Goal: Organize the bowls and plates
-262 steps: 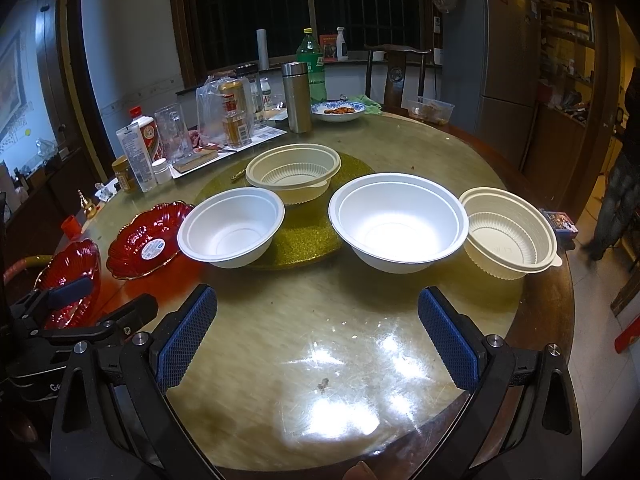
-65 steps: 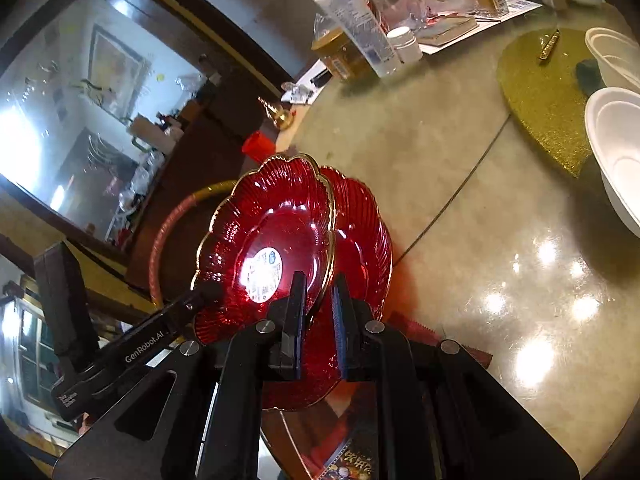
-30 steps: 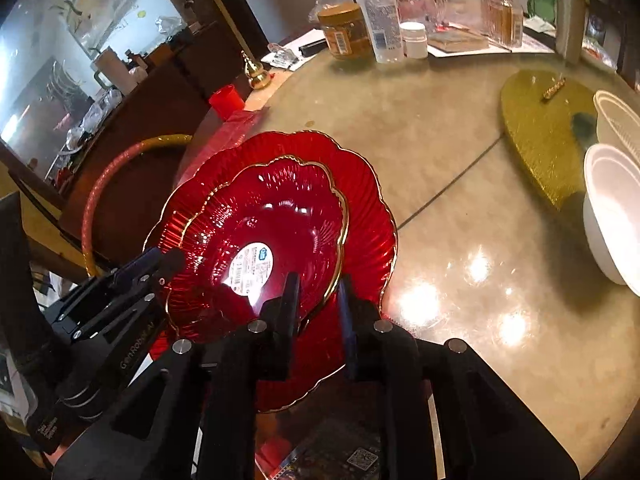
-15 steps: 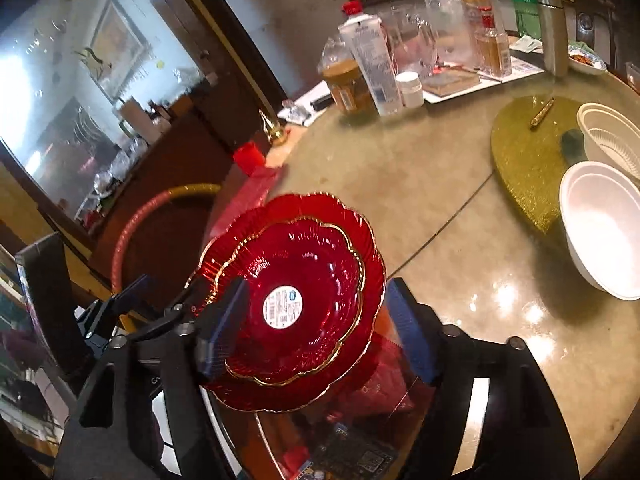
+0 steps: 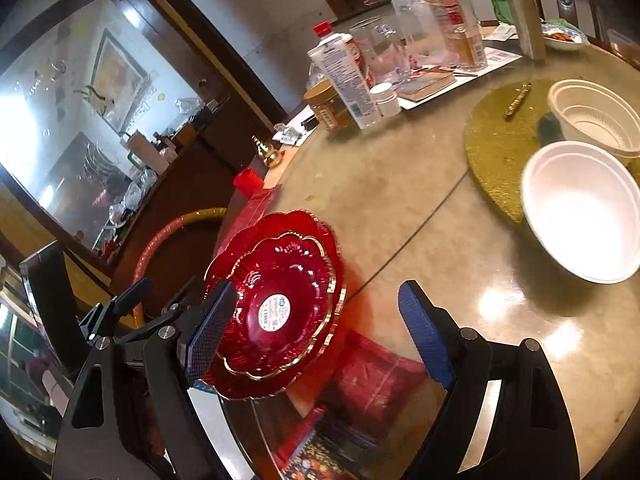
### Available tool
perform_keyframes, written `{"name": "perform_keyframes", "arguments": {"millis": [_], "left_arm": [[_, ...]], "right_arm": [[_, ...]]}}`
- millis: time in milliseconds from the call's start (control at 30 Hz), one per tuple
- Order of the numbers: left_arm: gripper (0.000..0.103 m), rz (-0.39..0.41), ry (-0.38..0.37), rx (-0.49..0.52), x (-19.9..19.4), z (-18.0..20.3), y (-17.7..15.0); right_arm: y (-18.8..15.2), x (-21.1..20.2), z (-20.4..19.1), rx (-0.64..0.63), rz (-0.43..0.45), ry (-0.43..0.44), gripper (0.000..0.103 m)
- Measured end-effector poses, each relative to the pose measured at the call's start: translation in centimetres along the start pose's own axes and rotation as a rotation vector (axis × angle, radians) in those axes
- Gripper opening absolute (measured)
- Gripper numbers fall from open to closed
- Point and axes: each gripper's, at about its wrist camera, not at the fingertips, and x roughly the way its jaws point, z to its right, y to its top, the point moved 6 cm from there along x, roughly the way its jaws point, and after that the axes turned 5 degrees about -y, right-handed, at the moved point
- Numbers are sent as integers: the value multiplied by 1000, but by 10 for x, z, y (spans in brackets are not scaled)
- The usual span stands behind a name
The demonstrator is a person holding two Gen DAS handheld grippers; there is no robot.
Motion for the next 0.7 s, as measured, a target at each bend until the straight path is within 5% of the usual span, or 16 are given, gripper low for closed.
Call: {"name": "perform_keyframes", "arguments": {"millis": [133, 467, 700], "left_arm": [[77, 6, -77, 18, -8, 26, 9], [81, -29, -438, 63, -21, 138, 38], [81, -115, -555, 40, 8, 207, 48]], "right_arm": [[3, -26, 22, 34, 29, 20, 84], [14, -113, 136, 313, 169, -21, 84], [9, -111, 202, 517, 145, -41, 84]]}}
